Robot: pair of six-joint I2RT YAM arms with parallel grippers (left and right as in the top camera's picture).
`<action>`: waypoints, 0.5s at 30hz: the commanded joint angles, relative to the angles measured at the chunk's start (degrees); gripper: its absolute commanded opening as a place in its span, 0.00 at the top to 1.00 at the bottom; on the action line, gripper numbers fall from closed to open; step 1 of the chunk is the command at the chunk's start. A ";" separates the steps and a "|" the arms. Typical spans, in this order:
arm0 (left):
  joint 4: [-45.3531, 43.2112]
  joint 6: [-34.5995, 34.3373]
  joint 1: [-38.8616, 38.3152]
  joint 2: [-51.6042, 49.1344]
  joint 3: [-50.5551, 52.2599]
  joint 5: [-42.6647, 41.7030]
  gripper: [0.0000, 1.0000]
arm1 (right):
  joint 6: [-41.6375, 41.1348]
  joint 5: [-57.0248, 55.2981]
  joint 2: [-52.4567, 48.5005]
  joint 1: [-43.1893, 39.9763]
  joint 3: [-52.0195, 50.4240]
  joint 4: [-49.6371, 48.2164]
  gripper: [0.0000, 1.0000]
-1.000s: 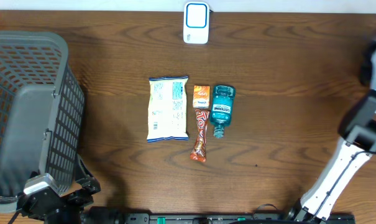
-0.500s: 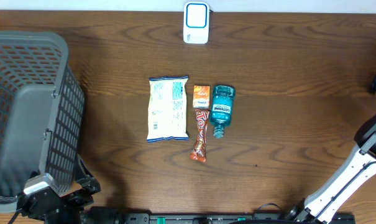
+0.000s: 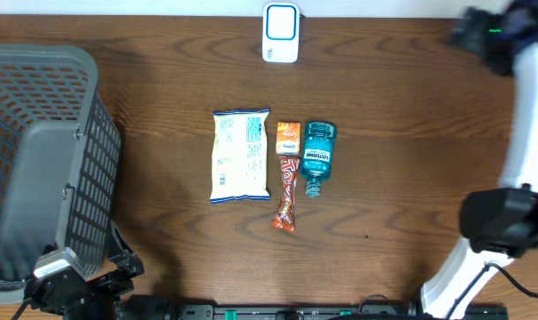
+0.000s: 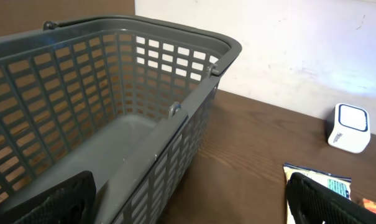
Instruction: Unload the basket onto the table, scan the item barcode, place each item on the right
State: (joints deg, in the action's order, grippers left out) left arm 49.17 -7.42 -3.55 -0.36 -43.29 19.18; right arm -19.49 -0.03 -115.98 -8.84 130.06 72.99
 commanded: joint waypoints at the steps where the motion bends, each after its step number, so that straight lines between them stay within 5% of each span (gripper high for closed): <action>1: 1.86 -0.98 -0.11 0.20 1.16 0.35 0.02 | -8.76 3.69 -1.84 9.25 -1.14 3.32 0.01; 7: 1.86 -0.98 -0.11 0.20 1.18 0.35 0.02 | -6.23 -0.07 -2.14 20.92 -3.56 6.67 0.01; 15: 1.86 -0.98 -0.11 0.20 1.18 0.35 0.02 | -10.64 -25.81 -2.14 34.45 -12.92 8.17 0.01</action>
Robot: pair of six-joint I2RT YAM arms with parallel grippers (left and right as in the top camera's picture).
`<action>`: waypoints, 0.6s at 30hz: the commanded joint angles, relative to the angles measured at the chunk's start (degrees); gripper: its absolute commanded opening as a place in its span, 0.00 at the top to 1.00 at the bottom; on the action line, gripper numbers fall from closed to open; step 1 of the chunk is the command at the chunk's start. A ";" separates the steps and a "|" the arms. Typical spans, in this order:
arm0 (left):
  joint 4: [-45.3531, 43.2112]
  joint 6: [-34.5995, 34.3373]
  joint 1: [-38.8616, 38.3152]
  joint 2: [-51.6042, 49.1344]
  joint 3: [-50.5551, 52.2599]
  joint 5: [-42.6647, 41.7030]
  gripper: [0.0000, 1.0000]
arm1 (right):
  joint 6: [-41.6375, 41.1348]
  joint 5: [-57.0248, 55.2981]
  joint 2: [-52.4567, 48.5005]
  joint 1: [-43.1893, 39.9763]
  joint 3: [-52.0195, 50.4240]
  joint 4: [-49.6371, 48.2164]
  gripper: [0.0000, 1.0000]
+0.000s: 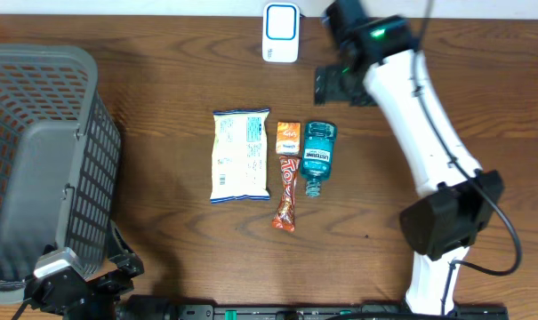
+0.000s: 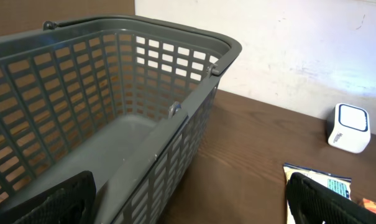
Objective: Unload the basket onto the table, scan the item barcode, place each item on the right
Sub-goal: 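Move the right gripper down to the teal mouthwash bottle and grasp it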
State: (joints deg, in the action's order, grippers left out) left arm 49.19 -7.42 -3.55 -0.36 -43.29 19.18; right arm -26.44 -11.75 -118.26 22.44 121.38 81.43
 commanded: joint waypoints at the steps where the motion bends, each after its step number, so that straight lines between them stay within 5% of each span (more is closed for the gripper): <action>1: 1.84 -0.98 -0.11 0.20 1.18 0.35 0.02 | -4.74 -16.33 0.13 3.93 -5.86 -0.63 0.01; 8: 1.84 -0.98 -0.11 0.20 1.16 0.35 0.02 | -5.86 -18.03 0.13 6.25 -19.32 -9.27 0.01; 18: 1.84 -1.01 -0.11 0.20 1.18 0.35 0.02 | -4.76 -16.61 -0.50 11.26 -21.97 -17.66 0.04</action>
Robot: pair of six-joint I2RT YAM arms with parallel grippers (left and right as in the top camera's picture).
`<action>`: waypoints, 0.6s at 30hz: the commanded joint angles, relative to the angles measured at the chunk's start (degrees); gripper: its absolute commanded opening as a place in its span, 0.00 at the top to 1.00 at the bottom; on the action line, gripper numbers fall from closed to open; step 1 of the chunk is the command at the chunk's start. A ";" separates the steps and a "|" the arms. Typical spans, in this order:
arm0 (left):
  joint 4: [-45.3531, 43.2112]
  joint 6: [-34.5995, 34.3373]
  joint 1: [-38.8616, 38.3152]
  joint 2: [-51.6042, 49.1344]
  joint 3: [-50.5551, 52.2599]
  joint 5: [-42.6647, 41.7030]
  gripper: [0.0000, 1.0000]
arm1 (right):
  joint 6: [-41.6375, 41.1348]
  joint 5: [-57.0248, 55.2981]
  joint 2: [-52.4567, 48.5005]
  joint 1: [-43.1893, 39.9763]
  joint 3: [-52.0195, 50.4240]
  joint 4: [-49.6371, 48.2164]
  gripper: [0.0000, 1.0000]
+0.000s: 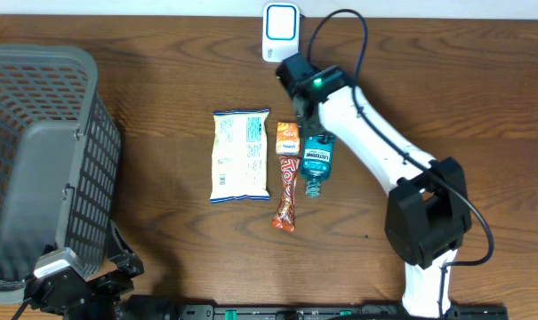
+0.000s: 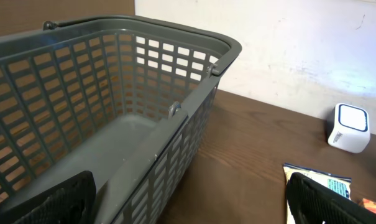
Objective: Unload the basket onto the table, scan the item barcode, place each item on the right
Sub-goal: 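Move the right gripper down to the teal mouthwash bottle and grasp it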
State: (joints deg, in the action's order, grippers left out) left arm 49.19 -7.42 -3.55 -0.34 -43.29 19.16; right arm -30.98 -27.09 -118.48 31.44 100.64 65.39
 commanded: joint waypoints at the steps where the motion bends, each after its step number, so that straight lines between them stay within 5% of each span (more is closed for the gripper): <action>1: 1.84 -0.98 -0.11 0.17 1.18 0.37 0.02 | -0.24 -1.27 -0.59 2.93 -1.79 -2.51 0.04; 18: 1.84 -1.01 -0.11 0.17 1.16 0.39 0.02 | -0.72 -2.78 -9.18 5.35 -3.63 -3.21 0.11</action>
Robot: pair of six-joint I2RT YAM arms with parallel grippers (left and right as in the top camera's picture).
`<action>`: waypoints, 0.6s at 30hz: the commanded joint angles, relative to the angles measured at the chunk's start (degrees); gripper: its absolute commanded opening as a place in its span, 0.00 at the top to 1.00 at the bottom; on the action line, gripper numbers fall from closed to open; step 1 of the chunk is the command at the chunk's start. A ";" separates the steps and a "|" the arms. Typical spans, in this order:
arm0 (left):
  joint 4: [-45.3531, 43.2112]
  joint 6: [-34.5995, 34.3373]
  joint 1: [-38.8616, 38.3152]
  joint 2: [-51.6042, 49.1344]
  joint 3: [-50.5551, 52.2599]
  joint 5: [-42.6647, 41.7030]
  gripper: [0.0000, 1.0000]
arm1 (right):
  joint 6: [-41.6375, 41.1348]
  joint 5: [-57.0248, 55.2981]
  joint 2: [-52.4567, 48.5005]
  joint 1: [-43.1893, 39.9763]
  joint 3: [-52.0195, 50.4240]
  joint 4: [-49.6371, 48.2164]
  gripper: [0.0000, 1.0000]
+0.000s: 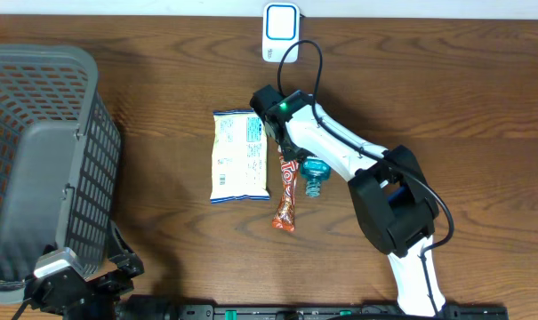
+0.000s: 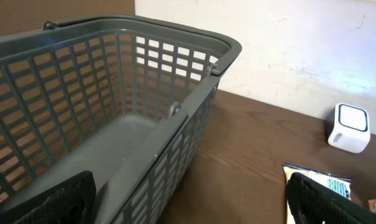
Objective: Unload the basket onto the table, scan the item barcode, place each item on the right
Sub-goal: 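Move the right gripper down to the teal mouthwash bottle and grasp it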
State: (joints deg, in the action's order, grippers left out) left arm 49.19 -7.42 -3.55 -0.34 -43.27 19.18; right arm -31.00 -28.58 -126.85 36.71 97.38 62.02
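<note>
Four items lie in a row mid-table: a white-and-blue snack bag [image 1: 239,156], a small orange box mostly covered by my right arm, a red candy bar [image 1: 286,192] and a blue mouthwash bottle [image 1: 314,171], partly covered. The white scanner [image 1: 280,32] stands at the far edge and also shows as the scanner [image 2: 351,127] in the left wrist view. My right gripper [image 1: 282,130] is down over the orange box, between bag and bottle; its fingers do not show. My left gripper [image 2: 191,208] stands open beside the basket, nothing between its fingers.
A large grey mesh basket [image 1: 37,151] fills the left side of the table, and the basket [image 2: 113,93] looms close in the left wrist view. The right arm stretches from its base at the front right [image 1: 411,267] across to the items.
My right gripper has moved from just above the orange box and bottle, down and left, onto the orange box next to the bag's top corner. The left arm and items look unmoved.
The right arm was first pulled back at the table's right edge. Then its gripper hung near the scanner at the far side. After that it was just behind the orange box and bottle, and now it sits over the box. The left gripper stayed open by the basket.
</note>
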 commanded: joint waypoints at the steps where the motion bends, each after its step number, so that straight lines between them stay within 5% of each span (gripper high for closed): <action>1: 1.84 -0.98 -0.11 0.17 1.16 0.35 0.02 | -0.68 -1.29 -0.90 0.09 -0.37 0.20 0.11; 8: 1.84 -1.01 -0.11 0.17 1.14 0.35 0.02 | -0.68 1.62 -2.56 0.09 -0.48 1.20 0.24; 18: 1.84 -0.98 -0.11 0.17 1.14 0.35 0.02 | -0.66 4.59 -8.13 0.09 -0.50 4.20 0.26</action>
State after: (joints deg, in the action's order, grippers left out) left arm 49.19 -7.42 -3.55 -0.34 -43.29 19.16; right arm -31.22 -26.85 -129.95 36.77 98.10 65.87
